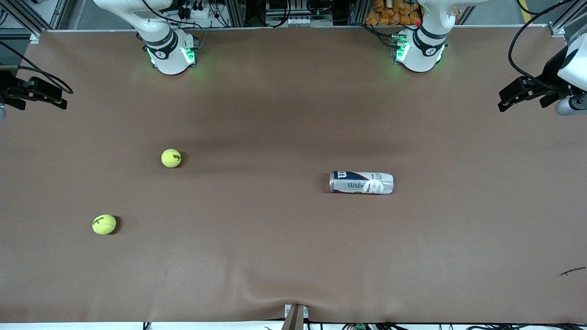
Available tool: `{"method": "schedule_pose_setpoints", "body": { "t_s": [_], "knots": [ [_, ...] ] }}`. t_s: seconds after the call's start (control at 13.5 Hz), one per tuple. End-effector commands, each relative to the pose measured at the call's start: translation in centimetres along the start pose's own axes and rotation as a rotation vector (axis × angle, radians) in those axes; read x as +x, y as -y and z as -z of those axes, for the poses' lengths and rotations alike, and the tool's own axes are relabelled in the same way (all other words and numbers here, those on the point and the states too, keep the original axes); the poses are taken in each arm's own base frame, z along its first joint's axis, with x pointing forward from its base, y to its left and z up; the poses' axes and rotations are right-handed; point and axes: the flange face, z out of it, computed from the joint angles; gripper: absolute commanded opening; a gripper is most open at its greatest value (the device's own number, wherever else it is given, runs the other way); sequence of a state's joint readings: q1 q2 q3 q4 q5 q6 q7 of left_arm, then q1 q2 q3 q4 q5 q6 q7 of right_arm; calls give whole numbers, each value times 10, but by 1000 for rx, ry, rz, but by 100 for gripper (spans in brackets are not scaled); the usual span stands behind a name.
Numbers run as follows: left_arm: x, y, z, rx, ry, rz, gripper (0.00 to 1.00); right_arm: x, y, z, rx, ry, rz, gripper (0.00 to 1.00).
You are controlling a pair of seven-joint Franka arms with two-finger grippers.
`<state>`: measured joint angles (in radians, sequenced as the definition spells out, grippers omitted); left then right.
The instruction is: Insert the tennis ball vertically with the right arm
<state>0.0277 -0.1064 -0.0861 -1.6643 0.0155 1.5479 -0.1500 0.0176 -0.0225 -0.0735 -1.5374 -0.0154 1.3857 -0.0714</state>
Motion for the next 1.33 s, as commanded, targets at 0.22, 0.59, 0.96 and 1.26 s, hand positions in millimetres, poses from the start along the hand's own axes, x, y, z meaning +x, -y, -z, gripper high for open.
{"method": "schedule_pose_setpoints", "body": {
  "t_s": [0.22, 0.59, 0.96, 1.26],
  "knots": [
    [2, 4, 6, -6, 5, -9, 100, -6, 0, 1, 1, 0, 6, 100],
    [4, 13, 11, -19, -4, 9, 100, -7, -2, 1, 2, 3, 2, 100],
    [6, 12, 5, -24, 9, 9, 100, -6, 0, -1, 1, 4, 3, 100],
    [8, 6, 2, -28, 16, 1, 100, -5, 0, -2, 1, 6, 3, 100]
  ]
}}
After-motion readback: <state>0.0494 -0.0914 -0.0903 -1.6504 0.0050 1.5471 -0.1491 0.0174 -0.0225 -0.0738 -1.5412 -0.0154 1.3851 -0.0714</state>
